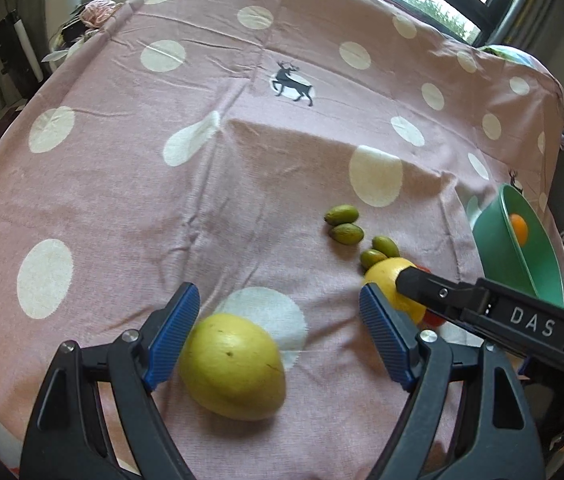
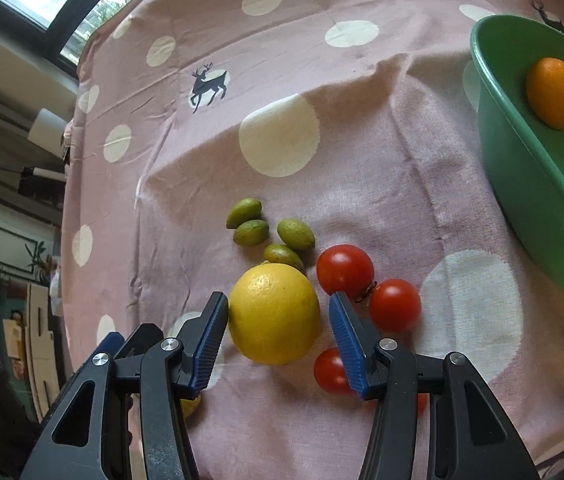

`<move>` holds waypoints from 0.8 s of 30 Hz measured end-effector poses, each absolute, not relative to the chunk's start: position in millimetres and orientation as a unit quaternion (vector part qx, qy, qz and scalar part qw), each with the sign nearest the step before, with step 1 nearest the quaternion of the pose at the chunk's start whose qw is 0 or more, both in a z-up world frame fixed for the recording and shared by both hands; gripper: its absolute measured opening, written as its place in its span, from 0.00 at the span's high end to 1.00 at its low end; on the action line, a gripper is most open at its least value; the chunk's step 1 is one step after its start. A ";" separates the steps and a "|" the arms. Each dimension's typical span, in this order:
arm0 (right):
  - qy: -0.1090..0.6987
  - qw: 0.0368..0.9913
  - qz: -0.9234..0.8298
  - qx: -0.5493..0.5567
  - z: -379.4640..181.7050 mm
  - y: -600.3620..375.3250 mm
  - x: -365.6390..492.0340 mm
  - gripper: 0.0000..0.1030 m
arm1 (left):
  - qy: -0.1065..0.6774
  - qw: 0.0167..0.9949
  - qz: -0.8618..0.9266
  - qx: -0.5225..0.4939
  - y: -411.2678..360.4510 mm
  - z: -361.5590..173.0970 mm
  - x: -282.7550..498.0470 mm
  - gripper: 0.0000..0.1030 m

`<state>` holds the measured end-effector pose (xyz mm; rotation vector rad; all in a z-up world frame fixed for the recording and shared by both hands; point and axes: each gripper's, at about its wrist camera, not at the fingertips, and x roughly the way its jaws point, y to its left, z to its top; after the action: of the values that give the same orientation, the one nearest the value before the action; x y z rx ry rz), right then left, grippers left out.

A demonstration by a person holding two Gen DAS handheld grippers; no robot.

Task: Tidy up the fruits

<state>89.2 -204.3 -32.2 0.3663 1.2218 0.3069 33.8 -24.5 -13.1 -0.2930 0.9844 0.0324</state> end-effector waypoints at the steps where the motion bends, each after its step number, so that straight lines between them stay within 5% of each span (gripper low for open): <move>1: 0.568 0.792 0.143 0.173 -32.2 -206.4 89.1 0.48 | 0.473 0.871 0.011 -0.136 -28.8 -13.5 34.3 0.21; 13: 0.559 0.788 0.149 0.209 -34.5 -224.7 89.9 0.48 | 0.484 0.865 -0.068 -0.116 -75.9 -20.5 43.5 0.27; 24: 0.560 0.779 0.158 0.235 -39.6 -234.0 92.4 0.48 | 0.494 0.856 -0.093 -0.119 -88.1 -28.6 54.6 0.45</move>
<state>92.4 -234.0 -39.6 0.5069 1.2095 0.3412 54.6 -88.1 -28.6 -0.2511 1.0373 -0.1959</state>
